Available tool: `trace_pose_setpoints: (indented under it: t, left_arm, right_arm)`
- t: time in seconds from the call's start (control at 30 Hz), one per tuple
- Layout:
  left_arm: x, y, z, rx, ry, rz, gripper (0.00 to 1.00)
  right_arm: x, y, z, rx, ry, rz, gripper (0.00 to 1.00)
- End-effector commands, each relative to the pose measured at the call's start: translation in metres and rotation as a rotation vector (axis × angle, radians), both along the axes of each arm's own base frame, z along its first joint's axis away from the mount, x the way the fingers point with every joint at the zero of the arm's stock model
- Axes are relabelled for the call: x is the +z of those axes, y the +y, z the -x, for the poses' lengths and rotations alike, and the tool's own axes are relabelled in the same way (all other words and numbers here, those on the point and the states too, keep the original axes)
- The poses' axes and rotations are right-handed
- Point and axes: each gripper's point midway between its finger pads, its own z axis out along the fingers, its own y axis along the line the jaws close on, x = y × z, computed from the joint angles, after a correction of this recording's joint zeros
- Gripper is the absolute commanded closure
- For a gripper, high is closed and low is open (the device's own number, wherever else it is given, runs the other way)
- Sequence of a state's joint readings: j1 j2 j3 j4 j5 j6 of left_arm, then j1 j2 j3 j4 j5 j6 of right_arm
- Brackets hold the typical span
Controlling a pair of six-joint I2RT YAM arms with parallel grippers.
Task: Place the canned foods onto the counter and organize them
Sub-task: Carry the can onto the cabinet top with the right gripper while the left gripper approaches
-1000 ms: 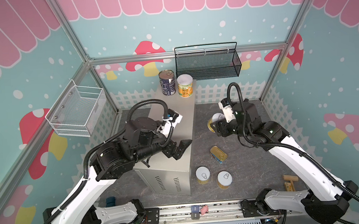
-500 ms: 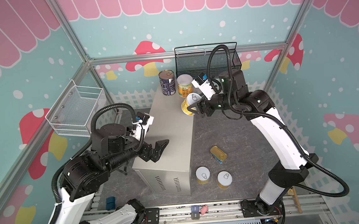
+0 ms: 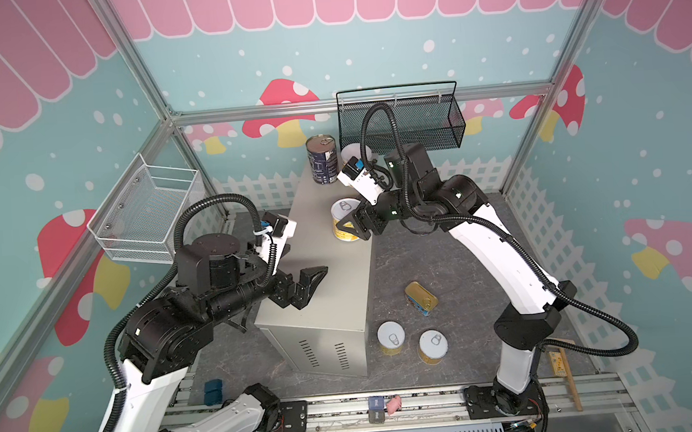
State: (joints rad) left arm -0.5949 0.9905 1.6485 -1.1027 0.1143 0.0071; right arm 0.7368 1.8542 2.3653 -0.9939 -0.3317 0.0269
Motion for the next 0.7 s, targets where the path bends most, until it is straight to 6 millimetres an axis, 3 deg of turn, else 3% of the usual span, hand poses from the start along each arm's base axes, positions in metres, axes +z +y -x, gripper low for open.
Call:
trace_pose_setpoints:
  t: [0.0,0.17,0.33,0.53,0.67]
  left_arm:
    - [-0.001,-0.006,-0.007,-0.013,-0.013,0.011,0.0]
    - [-0.005,-0.014,-0.018,-0.01,-0.022,0.031,0.01]
    - [-0.01,-0.022,-0.036,0.003,-0.019,0.015,0.01]
    - [-0.005,-0.031,-0.059,0.032,-0.039,0.019,0.01]
    - [-0.003,-0.04,-0.075,0.04,-0.046,0.029,0.01]
  right_arm:
    - [0.028,0.012,-0.002,0.023,-0.074,-0.084,0.21]
    - [0.031,0.02,-0.002,0.037,-0.078,-0.109,0.15]
    - [0.051,0.014,0.004,0.035,-0.121,-0.149,0.06]
    - [0.067,-0.025,0.001,-0.136,-0.185,-0.122,0.02]
    - [0.061,-0.064,-0.003,-0.306,-0.224,-0.06,0.01]
